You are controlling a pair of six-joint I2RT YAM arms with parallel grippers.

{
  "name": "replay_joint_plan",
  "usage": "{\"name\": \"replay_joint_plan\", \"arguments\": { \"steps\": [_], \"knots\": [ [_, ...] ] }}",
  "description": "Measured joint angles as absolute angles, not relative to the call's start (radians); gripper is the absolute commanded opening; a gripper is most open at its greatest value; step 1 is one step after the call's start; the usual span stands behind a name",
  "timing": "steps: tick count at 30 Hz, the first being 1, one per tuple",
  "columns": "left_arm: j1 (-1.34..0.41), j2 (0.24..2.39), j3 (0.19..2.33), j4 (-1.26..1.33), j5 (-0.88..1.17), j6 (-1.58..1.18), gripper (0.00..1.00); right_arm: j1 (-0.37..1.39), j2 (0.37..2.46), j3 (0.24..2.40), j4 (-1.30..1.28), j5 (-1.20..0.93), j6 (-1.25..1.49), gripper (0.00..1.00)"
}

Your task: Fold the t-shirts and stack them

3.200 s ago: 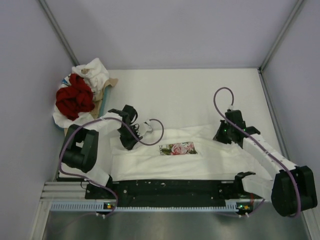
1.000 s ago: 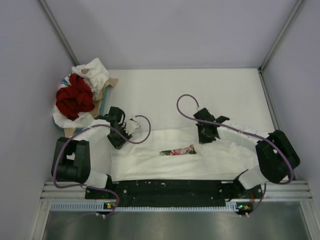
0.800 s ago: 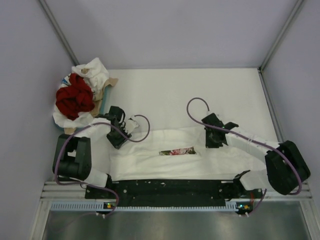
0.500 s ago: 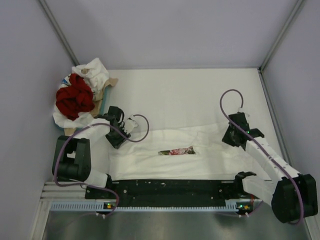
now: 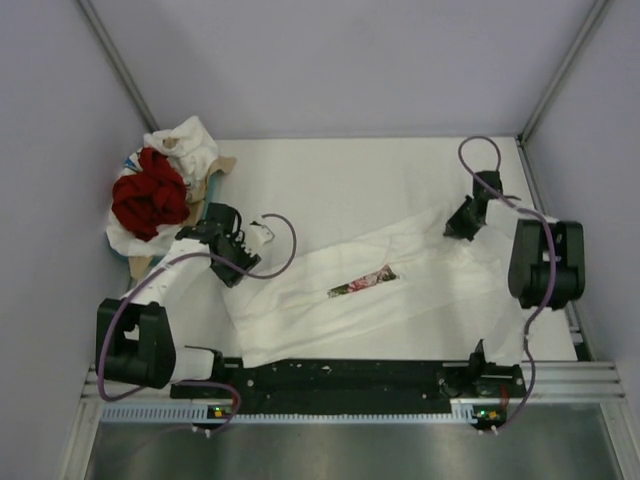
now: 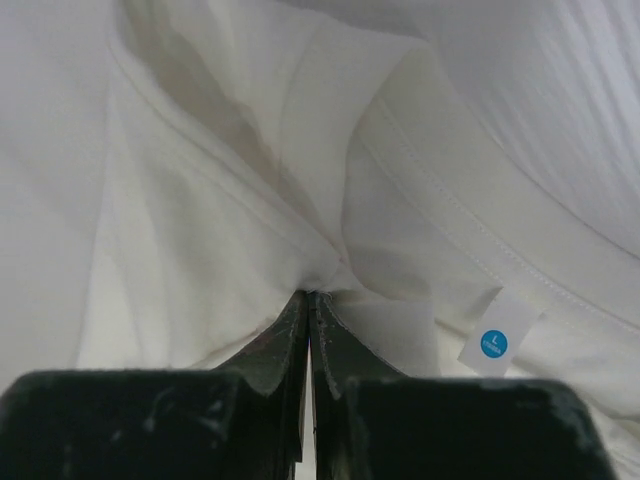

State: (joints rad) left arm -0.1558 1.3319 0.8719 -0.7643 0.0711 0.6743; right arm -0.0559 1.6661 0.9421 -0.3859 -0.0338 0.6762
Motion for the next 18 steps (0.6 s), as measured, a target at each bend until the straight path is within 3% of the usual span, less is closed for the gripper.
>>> {"name": "replay_joint_plan", "arguments": {
  "steps": [6,10,14,18],
  "knots": [
    [-0.169,1.371,0.884,-0.778,0.11,0.626,0.5,-0.037,2.125,1.535,-0.38,-0.201,0.69,0.01],
    [-0.236,1.406,0.886,-0.776,0.115,0.596,0.48,0.007,2.234,1.798,-0.435,-0.211,0.636,0.14],
    [-0.282,1.432,0.886,-0.767,0.123,0.584,0.46,0.035,2.133,1.79,-0.461,-0.147,0.572,0.15],
    [-0.29,1.474,0.886,-0.745,0.118,0.577,0.42,-0.02,1.918,1.538,-0.468,-0.105,0.529,0.11]
  ]
}}
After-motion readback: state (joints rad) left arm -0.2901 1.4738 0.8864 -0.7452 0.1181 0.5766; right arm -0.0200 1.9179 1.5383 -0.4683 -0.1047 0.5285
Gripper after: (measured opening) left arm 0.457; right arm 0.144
